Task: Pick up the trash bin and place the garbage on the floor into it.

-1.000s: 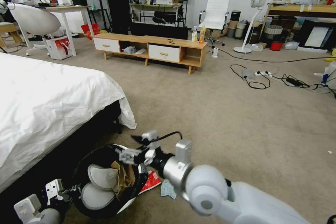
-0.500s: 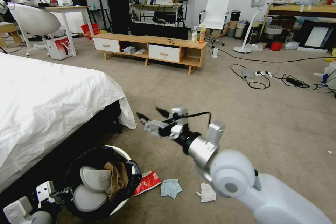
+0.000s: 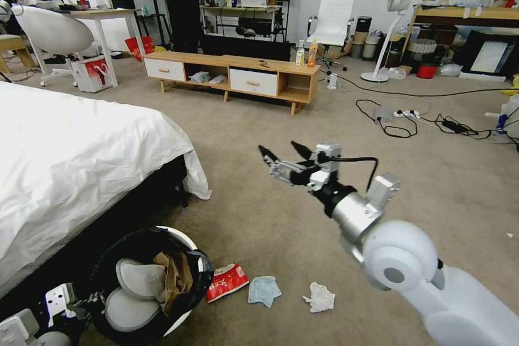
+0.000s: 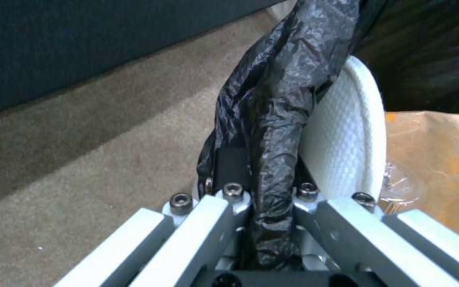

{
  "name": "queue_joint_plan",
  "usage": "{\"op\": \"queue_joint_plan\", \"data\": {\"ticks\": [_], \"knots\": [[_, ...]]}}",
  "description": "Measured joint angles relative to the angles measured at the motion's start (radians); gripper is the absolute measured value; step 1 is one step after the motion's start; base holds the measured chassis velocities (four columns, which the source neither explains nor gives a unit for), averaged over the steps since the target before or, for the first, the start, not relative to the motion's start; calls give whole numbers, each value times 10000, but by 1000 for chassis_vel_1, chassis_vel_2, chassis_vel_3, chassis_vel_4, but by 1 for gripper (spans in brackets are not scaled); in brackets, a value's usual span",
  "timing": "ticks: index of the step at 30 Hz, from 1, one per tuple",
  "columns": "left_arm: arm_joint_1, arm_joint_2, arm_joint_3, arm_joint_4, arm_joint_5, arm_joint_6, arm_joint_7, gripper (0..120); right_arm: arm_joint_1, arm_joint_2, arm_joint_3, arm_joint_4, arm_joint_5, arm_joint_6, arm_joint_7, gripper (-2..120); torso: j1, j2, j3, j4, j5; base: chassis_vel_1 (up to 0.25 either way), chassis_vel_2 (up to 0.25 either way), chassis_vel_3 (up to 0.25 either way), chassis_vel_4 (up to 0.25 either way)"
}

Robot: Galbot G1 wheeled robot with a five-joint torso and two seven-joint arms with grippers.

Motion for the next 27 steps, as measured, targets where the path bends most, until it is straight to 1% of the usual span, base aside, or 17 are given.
{"op": "queue_joint_plan", "data": {"ticks": [4, 7, 10, 15, 17, 19, 20, 23, 26, 27], "knots": [[16, -30, -2, -17, 0, 0, 29, 2, -287, -180, 283, 26, -14, 50, 30, 100, 0, 1, 0, 2, -1, 0, 0, 0, 0], [101, -63, -16, -77, 7, 0, 118, 2, -796, -545, 596, -76, -189, -66, 413, 100, 0, 1, 0, 2, 0, 0, 0, 0, 0], [122, -69, -31, -103, 7, 0, 135, 2, -956, -681, 696, -145, -195, -186, 547, 100, 0, 1, 0, 2, 0, 0, 0, 0, 0], [191, -110, -80, -141, 7, -2, 191, 2, -1562, -1175, 952, -350, 9, -849, 883, 100, 0, 1, 0, 1, 0, 0, 0, 0, 0], [213, -110, -90, -146, 7, -2, 208, 2, -1652, -1224, 959, -356, 29, -969, 903, 100, 0, 1, 0, 1, -1, 0, 0, 0, 0], [236, -110, -126, -177, 8, -2, 220, 2, -1788, -1284, 956, -350, 135, -1359, 1076, 100, 0, 0, 0, 3, -1, 0, 0, 0, 0], [236, -110, -126, -177, 8, -2, 220, 2, -1788, -1284, 956, -350, 135, -1359, 1076, 100, 0, 0, 0, 3, -1, 0, 0, 0, 0], [268, -106, -162, -206, 6, -3, 246, 2, -1900, -1351, 919, -221, 543, -2009, 1359, 100, 0, 1, 0, 3, 0, 0, 0, 0, 0], [291, -104, -173, -206, 6, -2, 261, 2, -1933, -1389, 922, -168, 611, -2151, 1394, 100, 0, 1, 0, 3, -1, 0, 0, 0, 0], [321, -98, -192, -206, 6, -2, 280, 2, -1994, -1479, 928, -64, 741, -2401, 1480, 100, 0, 1, 0, 4, -1, 0, 0, 0, 0]]}}
